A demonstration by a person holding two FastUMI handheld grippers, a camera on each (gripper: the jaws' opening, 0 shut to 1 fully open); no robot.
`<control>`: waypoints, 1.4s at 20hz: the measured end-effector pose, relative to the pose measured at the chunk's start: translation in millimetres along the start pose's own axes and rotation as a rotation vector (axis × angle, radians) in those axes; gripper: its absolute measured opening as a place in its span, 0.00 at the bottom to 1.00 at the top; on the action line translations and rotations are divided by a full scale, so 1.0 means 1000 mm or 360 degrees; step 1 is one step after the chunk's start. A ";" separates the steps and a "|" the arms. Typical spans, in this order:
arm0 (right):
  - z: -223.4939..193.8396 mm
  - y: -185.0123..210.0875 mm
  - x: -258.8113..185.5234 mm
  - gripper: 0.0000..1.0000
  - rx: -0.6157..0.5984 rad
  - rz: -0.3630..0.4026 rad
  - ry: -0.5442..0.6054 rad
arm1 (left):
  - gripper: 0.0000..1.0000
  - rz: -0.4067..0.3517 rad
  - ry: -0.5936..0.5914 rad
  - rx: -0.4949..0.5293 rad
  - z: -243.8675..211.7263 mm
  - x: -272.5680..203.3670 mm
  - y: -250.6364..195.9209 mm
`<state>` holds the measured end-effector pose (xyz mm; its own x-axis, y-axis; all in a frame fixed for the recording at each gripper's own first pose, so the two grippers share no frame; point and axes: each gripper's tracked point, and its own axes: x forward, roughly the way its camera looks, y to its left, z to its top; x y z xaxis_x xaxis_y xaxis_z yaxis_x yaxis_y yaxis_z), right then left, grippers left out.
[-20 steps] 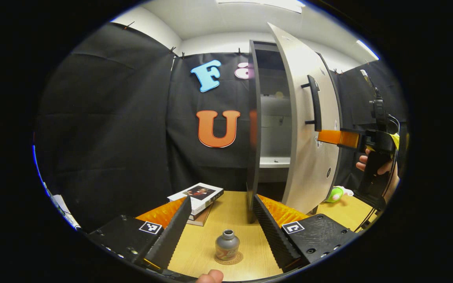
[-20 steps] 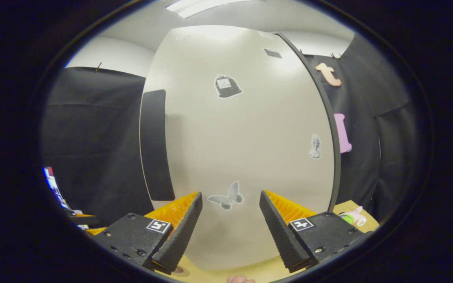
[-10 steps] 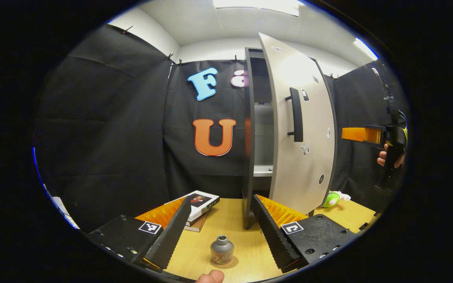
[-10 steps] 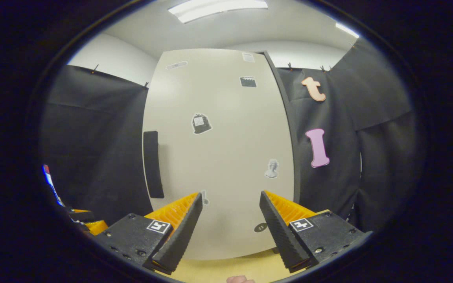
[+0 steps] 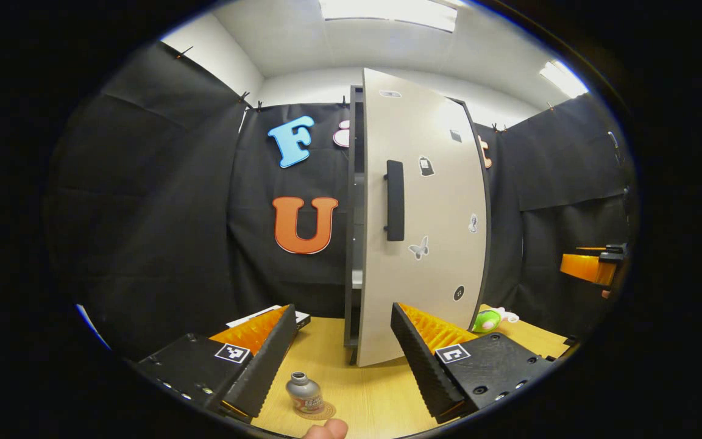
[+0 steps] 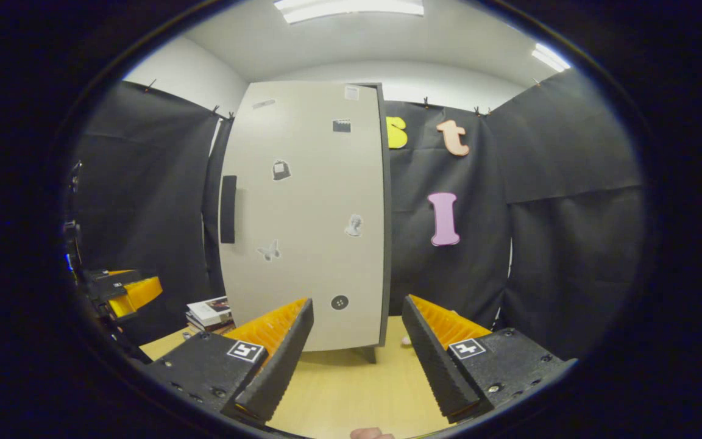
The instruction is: Open the cabinet door with the right hand, grasp the bottle in the cabinet with the left hand and place it on the coaster, then close the cabinet door with the right hand.
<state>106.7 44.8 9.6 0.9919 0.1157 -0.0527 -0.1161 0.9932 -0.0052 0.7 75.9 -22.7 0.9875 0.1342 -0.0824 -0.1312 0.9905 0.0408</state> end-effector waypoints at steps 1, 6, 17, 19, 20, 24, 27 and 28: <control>-0.001 -0.003 -0.007 0.95 0.0024 -0.0007 0.0005 | 0.94 -0.0005 0.0000 0.0006 -0.001 0.000 -0.005; -0.007 -0.031 -0.021 0.95 0.0083 -0.0090 -0.0002 | 0.94 -0.0007 -0.0014 0.0054 -0.008 -0.004 -0.027; -0.006 -0.052 -0.026 0.98 0.0129 -0.0155 -0.0045 | 0.94 0.0018 -0.0064 0.0077 -0.007 -0.008 -0.039; -0.008 -0.048 -0.027 0.94 0.0123 -0.0132 -0.0043 | 0.94 0.0021 -0.0066 0.0069 -0.006 -0.008 -0.039; -0.009 -0.048 -0.027 0.94 0.0119 -0.0128 -0.0039 | 0.94 0.0026 -0.0064 0.0068 -0.007 -0.009 -0.038; -0.008 -0.044 -0.026 0.98 0.0118 -0.0103 -0.0042 | 0.94 0.0032 -0.0061 0.0066 -0.008 -0.009 -0.038; -0.007 -0.042 -0.026 0.94 0.0137 -0.0091 -0.0042 | 0.94 0.0026 -0.0060 0.0061 -0.008 -0.009 -0.040; -0.007 -0.042 -0.025 0.94 0.0144 -0.0089 -0.0043 | 0.94 0.0024 -0.0064 0.0057 -0.007 -0.009 -0.041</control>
<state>86.0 -0.2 3.8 0.9979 0.0591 -0.0278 -0.0566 0.9950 0.0826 -3.9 34.2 -30.6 0.9882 0.1473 -0.0412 -0.1438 0.9866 0.0773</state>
